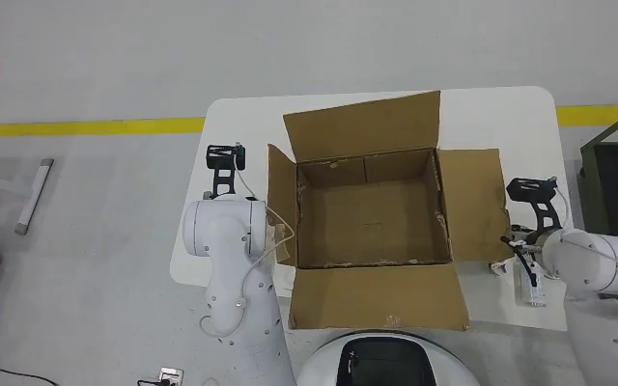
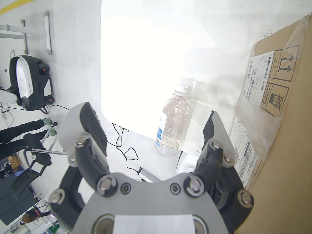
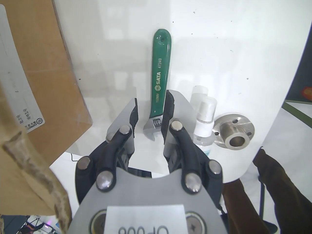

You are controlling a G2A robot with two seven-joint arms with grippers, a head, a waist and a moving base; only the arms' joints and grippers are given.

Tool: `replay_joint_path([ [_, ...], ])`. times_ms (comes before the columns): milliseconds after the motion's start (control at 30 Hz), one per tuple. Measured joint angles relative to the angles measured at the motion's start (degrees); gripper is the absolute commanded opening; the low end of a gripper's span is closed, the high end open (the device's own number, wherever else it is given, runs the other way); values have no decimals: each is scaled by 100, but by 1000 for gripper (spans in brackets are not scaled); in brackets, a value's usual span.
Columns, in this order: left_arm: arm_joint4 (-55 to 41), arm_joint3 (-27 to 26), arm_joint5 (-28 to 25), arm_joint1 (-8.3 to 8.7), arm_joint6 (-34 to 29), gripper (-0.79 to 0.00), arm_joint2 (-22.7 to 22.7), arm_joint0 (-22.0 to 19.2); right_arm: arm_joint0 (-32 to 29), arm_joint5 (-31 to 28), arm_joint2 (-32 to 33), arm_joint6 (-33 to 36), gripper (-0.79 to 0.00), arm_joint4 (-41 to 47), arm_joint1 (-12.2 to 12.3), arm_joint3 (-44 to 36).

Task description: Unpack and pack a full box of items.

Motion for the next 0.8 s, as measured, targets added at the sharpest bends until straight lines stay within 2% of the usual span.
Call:
replay_joint_path([
  [200, 0, 0, 0, 0, 0, 0, 0, 0, -164, 270, 283, -206, -480, 205, 21, -480],
  [233, 0, 0, 0, 0, 0, 0, 0, 0, -212, 334, 407, -267, -434, 317, 21, -620],
  [300, 0, 0, 0, 0, 0, 0, 0, 0, -314, 442, 719, -438, -416, 670, 19, -894],
  [400, 0, 0, 0, 0, 0, 0, 0, 0, -473, 373, 1361, -909, -397, 1668, 1, -1107],
  [533, 0, 0, 0, 0, 0, 0, 0, 0, -717, -353, 2223, -1666, -345, 3532, -29, -908],
  [600, 0, 0, 0, 0, 0, 0, 0, 0, -800, -731, 2419, -1874, -308, 4354, -39, -752],
  [667, 0, 0, 0, 0, 0, 0, 0, 0, -896, -1102, 2494, -2011, -163, 5053, -38, -547],
  [800, 0, 0, 0, 0, 0, 0, 0, 0, -941, -1593, 2446, -2165, -3, 5706, -6, -303],
])
